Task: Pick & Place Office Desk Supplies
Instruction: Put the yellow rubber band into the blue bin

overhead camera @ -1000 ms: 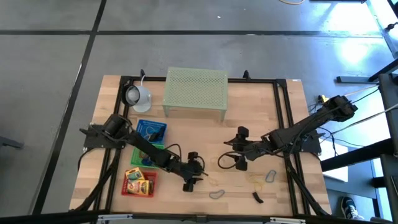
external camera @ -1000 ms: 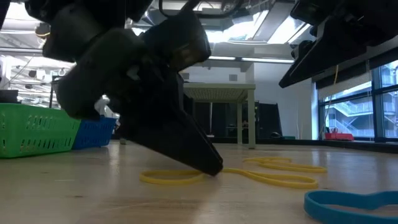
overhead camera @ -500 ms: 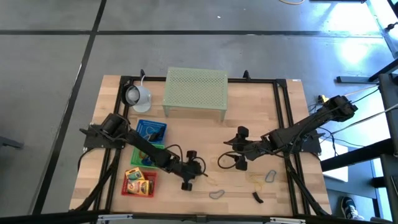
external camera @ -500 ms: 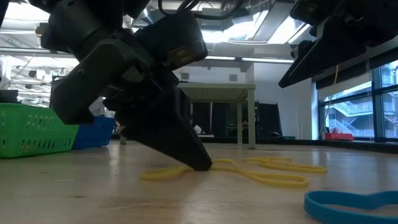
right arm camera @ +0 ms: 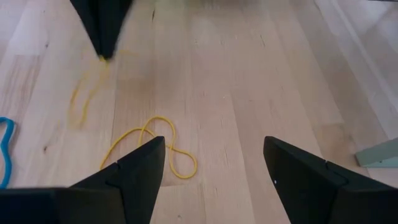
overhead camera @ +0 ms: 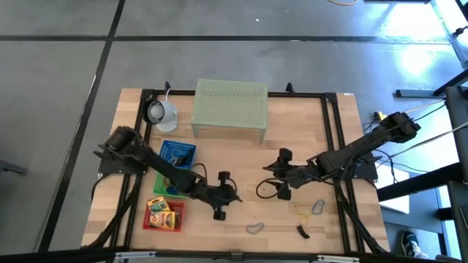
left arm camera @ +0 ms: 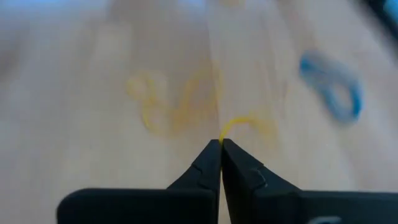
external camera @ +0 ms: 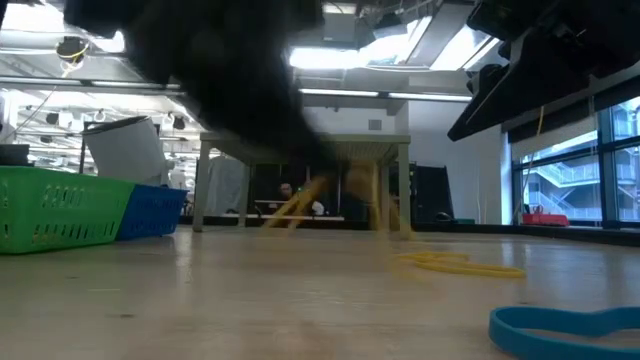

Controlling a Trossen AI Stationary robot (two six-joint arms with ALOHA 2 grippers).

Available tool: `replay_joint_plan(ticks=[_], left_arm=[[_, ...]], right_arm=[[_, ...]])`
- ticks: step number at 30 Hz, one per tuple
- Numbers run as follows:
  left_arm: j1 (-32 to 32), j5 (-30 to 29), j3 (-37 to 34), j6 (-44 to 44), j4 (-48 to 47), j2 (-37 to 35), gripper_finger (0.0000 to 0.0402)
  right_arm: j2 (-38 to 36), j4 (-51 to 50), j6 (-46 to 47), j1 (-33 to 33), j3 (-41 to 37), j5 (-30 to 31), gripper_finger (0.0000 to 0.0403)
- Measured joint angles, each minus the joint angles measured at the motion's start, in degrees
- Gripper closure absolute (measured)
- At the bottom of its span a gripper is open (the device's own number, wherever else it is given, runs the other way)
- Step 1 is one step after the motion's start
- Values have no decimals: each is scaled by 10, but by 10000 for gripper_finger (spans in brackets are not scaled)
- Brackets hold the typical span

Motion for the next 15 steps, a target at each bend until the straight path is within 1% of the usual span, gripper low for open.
replay_joint_plan(ticks=[4,7,11,15], left_arm=[[-7,-49,0,20,1,-52,399],[-19,-105,1,60,8,-99,399],[-36,-189,1,120,6,-154,399],[-54,-299,2,168,14,-199,399]], right_arm=[[0,0,0,0,0,0,129],[0,1,-1,0,0,0,129],[0,2,-1,0,0,0,129],[0,3,-1,0,0,3,129]])
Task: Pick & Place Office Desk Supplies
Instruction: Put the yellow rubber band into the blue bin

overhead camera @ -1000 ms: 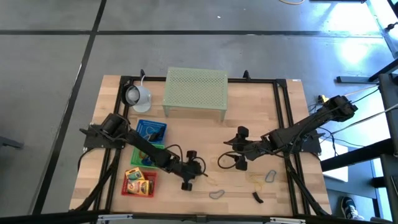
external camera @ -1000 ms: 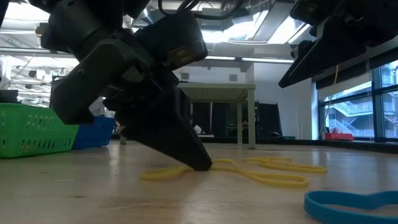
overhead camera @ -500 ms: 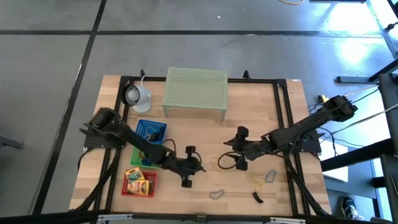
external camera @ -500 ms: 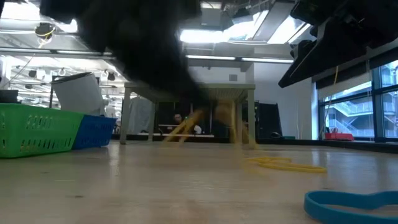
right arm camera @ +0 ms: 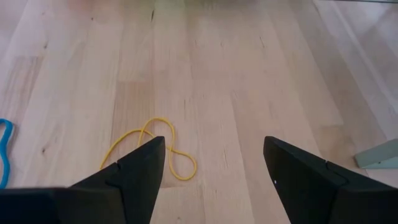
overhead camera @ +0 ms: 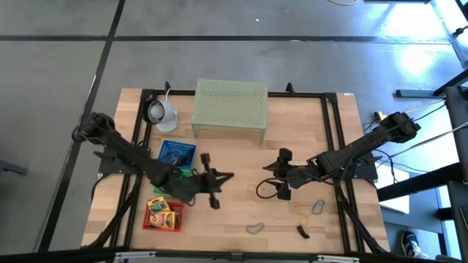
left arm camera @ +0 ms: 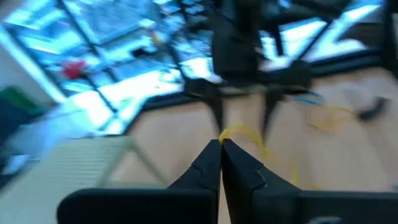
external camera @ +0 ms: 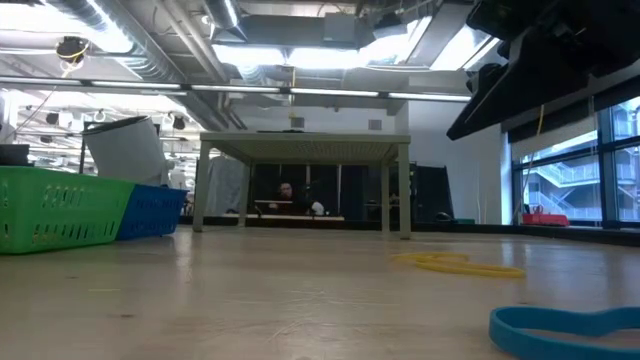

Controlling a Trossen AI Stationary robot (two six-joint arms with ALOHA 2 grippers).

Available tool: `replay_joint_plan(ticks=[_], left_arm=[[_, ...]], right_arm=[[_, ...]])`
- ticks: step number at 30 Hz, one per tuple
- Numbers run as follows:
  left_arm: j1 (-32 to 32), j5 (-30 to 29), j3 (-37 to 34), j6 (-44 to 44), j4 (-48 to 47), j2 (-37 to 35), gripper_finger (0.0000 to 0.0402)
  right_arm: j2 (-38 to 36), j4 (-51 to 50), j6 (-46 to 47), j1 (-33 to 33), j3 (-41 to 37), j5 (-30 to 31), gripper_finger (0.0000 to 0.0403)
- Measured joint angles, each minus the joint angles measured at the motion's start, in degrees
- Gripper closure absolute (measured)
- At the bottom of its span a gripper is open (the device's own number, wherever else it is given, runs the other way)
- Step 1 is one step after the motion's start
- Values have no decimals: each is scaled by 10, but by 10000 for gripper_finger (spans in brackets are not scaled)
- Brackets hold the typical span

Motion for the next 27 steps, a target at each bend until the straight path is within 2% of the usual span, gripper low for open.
replay_joint_plan(ticks=[3,6,9,17,23,27], left_arm=[[-6,-54,0,8,3,-20,399],[-5,-74,0,0,-6,-32,399],[-9,-86,0,-42,-57,-40,399],[5,-105,0,-320,-306,-66,399],[23,-76,0,-540,-516,-79,399],[36,-43,1,-630,-625,-79,399]], right_arm=[[0,2,0,0,0,0,129],[0,4,0,0,0,1,129],[0,4,1,0,0,2,129],[0,4,1,0,0,2,129],[0,4,1,0,0,2,129],[0,4,0,0,0,2,129]])
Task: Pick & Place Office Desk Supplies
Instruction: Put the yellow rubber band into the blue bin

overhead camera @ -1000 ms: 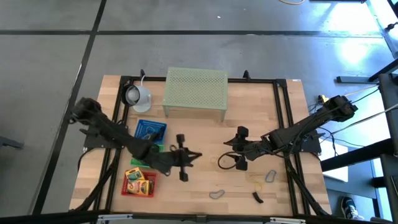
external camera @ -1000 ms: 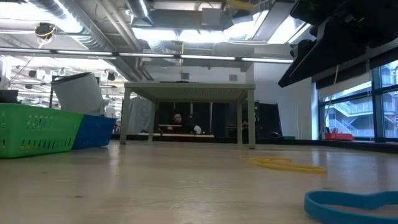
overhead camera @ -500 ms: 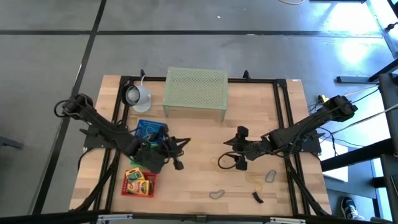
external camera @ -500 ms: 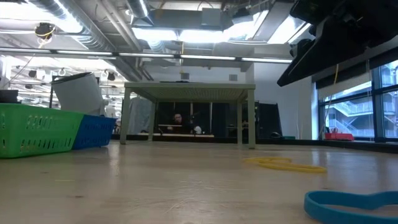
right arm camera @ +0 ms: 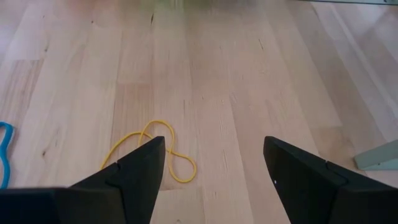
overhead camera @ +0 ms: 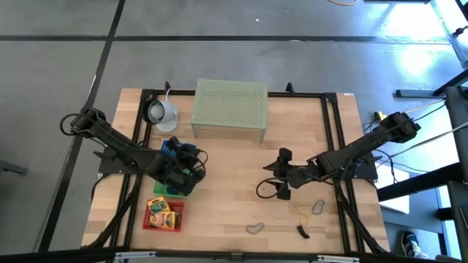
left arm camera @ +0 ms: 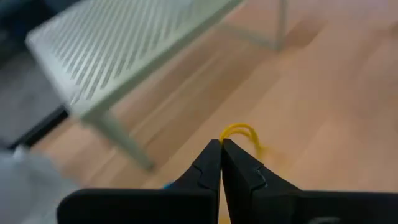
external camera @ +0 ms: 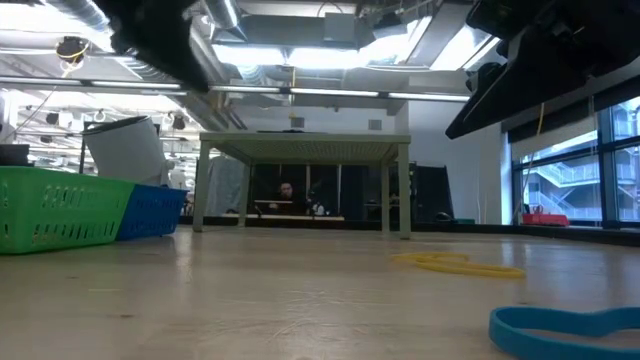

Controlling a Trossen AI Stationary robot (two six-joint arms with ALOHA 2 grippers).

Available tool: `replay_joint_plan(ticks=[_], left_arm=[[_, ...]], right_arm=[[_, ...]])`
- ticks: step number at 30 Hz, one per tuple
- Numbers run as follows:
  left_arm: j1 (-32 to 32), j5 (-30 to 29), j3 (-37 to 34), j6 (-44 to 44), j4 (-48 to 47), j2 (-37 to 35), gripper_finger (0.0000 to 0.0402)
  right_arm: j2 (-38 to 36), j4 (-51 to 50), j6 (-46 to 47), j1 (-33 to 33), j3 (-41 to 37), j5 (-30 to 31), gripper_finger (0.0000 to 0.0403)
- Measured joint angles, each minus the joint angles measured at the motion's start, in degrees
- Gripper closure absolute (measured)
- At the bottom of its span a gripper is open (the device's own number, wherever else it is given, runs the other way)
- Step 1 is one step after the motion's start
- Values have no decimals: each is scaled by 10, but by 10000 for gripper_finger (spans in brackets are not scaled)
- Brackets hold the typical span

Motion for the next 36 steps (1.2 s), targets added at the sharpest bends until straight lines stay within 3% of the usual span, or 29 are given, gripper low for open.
replay_joint_plan(ticks=[6,11,20,28,36], left_arm=[[27,73,-8,-96,-104,0,399],[43,147,-26,-119,-122,0,399],[61,151,-57,-149,-144,0,399],[73,223,-95,-251,-241,0,399],[73,241,-131,-261,-226,0,393]], right_arm=[[0,2,-3,0,0,0,129],[0,4,-3,0,0,0,129],[0,4,-3,0,0,0,129],[0,4,-4,0,0,0,129],[0,4,4,0,0,-1,129]])
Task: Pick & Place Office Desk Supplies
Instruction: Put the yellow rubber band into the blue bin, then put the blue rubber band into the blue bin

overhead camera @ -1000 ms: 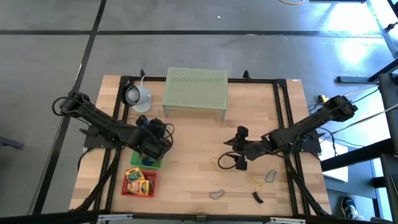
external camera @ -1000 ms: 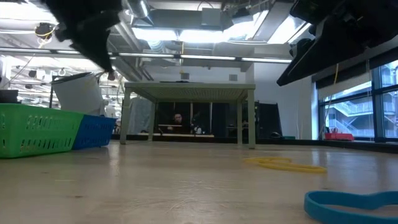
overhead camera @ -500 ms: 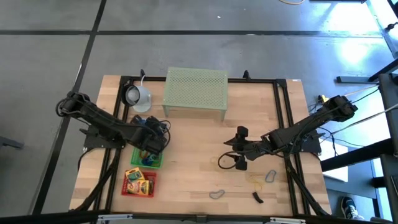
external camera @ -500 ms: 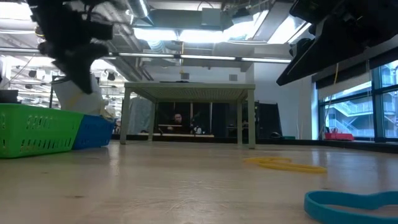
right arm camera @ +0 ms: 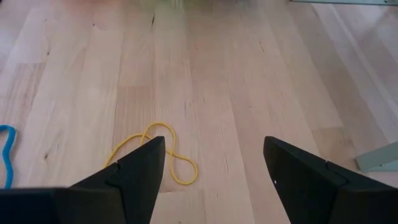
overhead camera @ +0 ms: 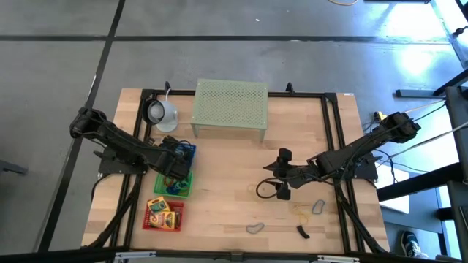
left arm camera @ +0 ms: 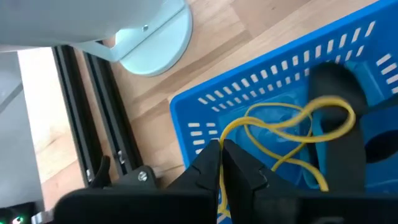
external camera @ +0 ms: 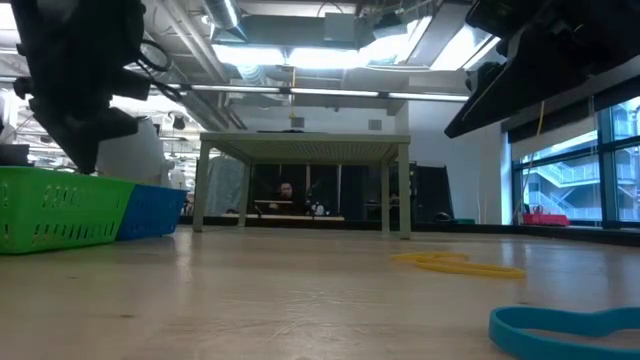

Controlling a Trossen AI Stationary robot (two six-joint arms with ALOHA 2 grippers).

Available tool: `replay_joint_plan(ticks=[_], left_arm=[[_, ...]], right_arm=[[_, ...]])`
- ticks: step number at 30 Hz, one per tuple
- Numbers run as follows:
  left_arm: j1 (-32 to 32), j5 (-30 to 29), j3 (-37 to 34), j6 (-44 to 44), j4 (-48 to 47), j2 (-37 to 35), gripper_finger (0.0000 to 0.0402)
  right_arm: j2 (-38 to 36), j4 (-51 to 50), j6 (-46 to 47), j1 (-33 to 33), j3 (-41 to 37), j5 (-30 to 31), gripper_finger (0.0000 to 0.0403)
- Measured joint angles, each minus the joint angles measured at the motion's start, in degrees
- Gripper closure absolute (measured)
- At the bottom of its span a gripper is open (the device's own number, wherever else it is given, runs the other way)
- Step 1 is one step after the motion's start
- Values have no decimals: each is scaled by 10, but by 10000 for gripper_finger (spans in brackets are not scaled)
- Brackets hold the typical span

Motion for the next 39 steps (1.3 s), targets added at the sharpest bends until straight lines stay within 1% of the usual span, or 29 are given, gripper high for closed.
replay_joint_plan(ticks=[4,11,13,16,18,21,25,27,31,34,37,39], left_arm=[[0,-5,-6,1,13,0,375],[0,-6,5,18,12,0,318],[0,-6,18,22,10,0,301],[0,-6,49,48,9,0,281],[-1,-6,73,59,14,0,273],[-2,-14,105,80,45,0,268],[-16,-50,131,147,141,0,270],[-26,-60,133,195,214,0,272],[-45,-62,133,291,348,0,274],[-57,-61,133,347,431,0,274],[-68,-62,133,396,492,0,274],[-74,-62,133,420,515,0,274]], right_arm=[[0,0,13,0,0,-12,129],[0,-8,15,0,1,-89,129],[0,-38,17,0,10,-108,129],[0,-117,59,0,33,-141,129],[0,-181,111,1,44,-173,129],[0,-266,209,10,46,-236,129],[12,-341,335,48,46,-289,129],[22,-339,380,73,46,-305,129],[50,-322,459,114,46,-306,129],[75,-320,484,138,46,-309,129],[101,-322,486,162,45,-329,132],[114,-322,487,174,46,-350,137]])
